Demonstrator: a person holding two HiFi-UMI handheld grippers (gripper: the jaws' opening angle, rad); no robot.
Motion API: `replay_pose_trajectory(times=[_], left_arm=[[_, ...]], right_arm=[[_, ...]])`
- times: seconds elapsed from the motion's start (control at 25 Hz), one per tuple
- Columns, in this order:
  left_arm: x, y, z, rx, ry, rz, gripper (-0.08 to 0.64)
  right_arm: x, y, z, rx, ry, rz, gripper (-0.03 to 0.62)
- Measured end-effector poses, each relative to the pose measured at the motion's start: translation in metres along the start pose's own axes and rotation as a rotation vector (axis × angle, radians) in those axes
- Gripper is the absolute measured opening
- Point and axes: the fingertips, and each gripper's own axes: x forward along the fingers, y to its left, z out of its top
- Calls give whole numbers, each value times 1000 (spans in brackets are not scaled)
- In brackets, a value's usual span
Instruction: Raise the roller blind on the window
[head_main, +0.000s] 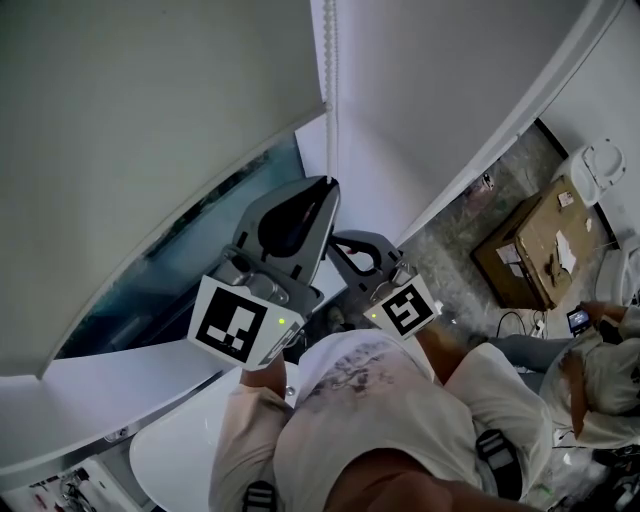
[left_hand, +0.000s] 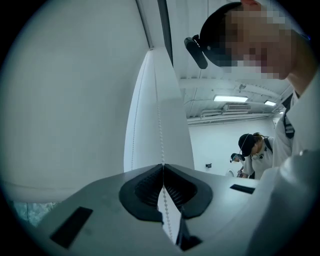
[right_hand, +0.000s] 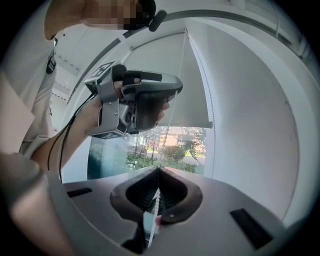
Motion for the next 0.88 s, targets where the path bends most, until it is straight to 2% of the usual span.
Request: replay_pose_trajectory(times=[0.24, 0.36, 0.6, 0.88], left_arm=[[-7, -4, -5, -14, -4, 47, 8], [-11, -6, -11, -14, -3, 49, 8], [-10, -4, -39, -51, 36, 44, 8], [-16, -5, -75, -55, 71, 44, 8]], right_arm=[[0, -1, -4, 65, -33, -3, 61], [0, -1, -9, 58, -25, -3, 61], [2, 2, -40, 70, 64, 6, 61], [0, 9, -78, 94, 136, 15, 61]])
